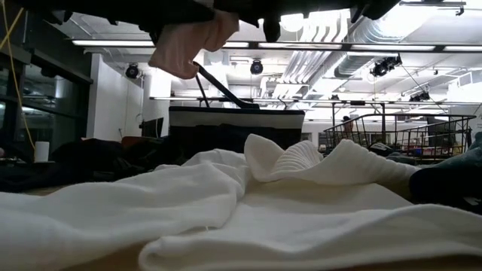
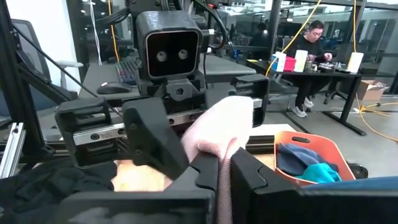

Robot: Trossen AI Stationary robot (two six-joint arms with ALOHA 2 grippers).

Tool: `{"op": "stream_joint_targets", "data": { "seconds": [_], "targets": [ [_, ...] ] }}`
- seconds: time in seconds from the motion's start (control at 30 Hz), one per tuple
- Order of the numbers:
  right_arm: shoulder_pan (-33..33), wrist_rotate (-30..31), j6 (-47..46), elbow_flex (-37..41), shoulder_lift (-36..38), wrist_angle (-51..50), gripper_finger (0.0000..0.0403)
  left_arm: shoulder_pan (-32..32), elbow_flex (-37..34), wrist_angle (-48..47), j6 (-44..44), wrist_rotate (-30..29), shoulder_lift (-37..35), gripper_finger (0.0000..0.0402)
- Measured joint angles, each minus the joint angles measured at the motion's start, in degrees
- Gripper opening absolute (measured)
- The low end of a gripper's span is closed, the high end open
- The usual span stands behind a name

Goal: Pick & Place Cloths
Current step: Put the light pink sock into the orange bin

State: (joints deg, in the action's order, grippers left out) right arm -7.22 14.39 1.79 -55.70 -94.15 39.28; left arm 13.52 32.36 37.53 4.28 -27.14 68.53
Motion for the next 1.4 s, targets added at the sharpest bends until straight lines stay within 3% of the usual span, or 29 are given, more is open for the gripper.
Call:
{"op": "stream_joint_targets", "data": {
  "seconds": [0.1,0.4,0.53,0.73,0.83,1.0,1.27,1.4],
  "targets": [
    [0.0,0.11,-0.03,0.0,0.0,0.05,0.0004,0.0,-0.02,-0.02,0.74,0.0,0.0,0.002],
    [0.0,0.48,1.24,0.0,0.02,0.03,0.0033,0.0,-0.02,-0.02,1.41,-0.08,0.0,0.0007],
    [-0.02,0.07,-0.92,0.0,0.28,-0.37,0.0081,0.0,-0.02,0.02,1.48,-0.35,0.0,0.0004],
    [-0.29,2.06,-2.1,0.04,2.97,-4.54,0.0194,0.0,-0.02,-0.87,1.95,-3.83,-0.52,0.0003],
    [-0.46,3.91,-2.66,0.02,6.28,-9.93,0.0246,0.0,-0.04,-3.55,2.49,-8.46,-2.36,0.0002],
    [-0.39,5.36,-5.18,0.02,12.13,-21.19,0.0297,-0.02,-0.06,-12.69,3.52,-21.84,-7.68,0.0001],
    [-0.39,5.64,-6.72,0.02,16.26,-29.75,0.0307,-0.16,-0.07,-26.96,16.21,-42.95,-16.7,0.0001],
    [-0.39,5.62,-6.68,0.02,16.24,-30.09,0.0304,-3.91,-0.07,-34.88,19.75,-45.62,-19.26,0.0]
  ]
}}
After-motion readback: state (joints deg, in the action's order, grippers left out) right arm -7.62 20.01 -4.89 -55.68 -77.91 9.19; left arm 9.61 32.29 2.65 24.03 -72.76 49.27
